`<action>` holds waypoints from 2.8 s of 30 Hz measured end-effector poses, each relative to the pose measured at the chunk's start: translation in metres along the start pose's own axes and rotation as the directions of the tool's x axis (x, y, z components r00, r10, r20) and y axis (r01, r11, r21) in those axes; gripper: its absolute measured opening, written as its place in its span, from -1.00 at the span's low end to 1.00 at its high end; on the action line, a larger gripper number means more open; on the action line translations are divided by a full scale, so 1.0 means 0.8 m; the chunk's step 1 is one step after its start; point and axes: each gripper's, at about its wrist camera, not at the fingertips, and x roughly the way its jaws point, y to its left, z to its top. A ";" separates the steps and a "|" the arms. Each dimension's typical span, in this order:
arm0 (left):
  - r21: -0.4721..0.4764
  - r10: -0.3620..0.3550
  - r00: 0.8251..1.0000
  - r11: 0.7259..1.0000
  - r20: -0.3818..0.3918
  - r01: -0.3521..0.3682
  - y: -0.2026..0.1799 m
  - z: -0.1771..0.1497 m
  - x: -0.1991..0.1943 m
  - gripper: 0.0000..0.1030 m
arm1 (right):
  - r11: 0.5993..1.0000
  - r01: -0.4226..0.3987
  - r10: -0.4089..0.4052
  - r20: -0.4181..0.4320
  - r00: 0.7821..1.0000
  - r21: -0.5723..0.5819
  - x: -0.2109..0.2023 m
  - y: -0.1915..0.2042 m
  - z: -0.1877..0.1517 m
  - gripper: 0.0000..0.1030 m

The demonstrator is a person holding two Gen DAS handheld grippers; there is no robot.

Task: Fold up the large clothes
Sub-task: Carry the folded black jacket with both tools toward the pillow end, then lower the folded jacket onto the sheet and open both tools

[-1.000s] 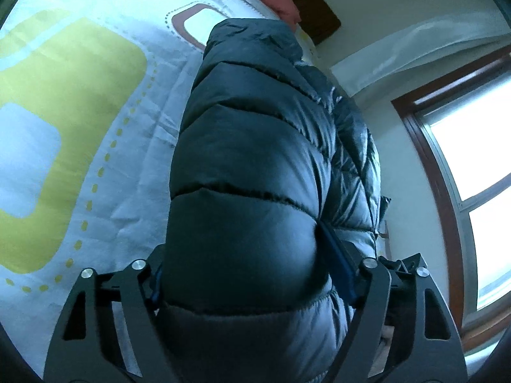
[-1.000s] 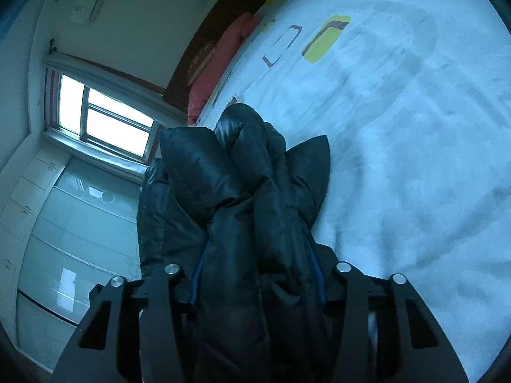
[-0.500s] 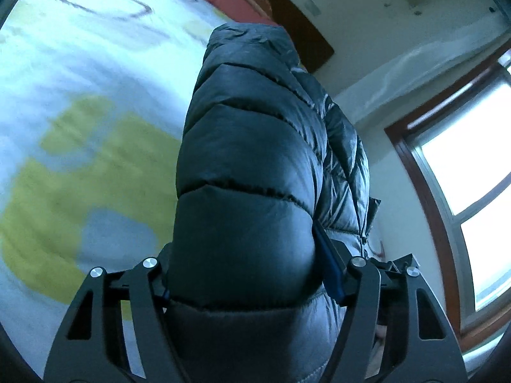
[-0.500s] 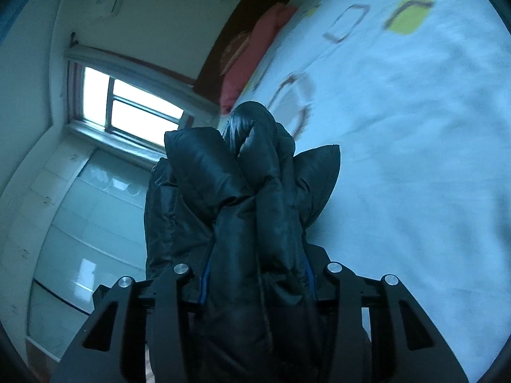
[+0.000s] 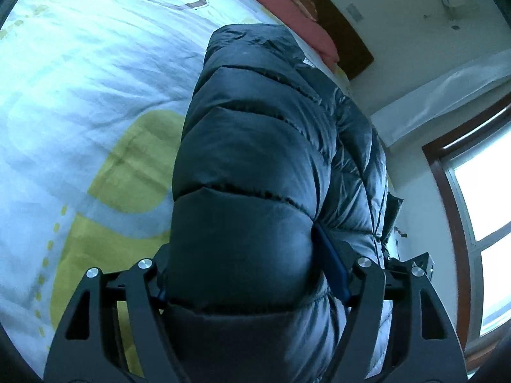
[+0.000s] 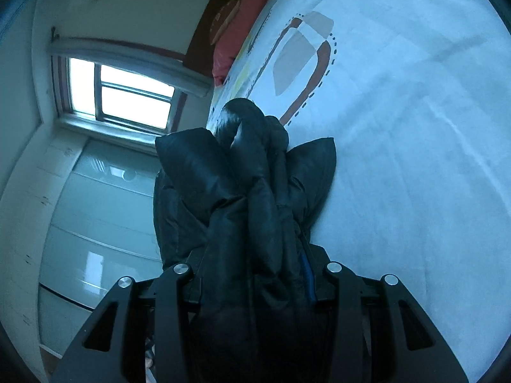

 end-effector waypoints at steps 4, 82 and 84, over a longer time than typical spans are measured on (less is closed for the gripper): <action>-0.018 -0.063 0.998 0.998 -0.022 0.063 0.007 0.003 -0.011 0.56 | 0.995 0.062 -0.064 -0.027 0.998 -0.080 -0.005 0.019 0.005 0.16; 0.106 0.166 0.983 0.979 0.078 -0.173 -0.010 -0.031 -0.073 0.77 | 0.993 0.111 -0.110 0.018 0.994 -0.029 -0.069 0.016 -0.019 0.42; 0.104 0.174 0.981 0.978 0.084 -0.183 -0.011 -0.047 -0.083 0.77 | 0.991 0.124 -0.123 0.023 0.992 -0.042 -0.079 0.020 -0.034 0.42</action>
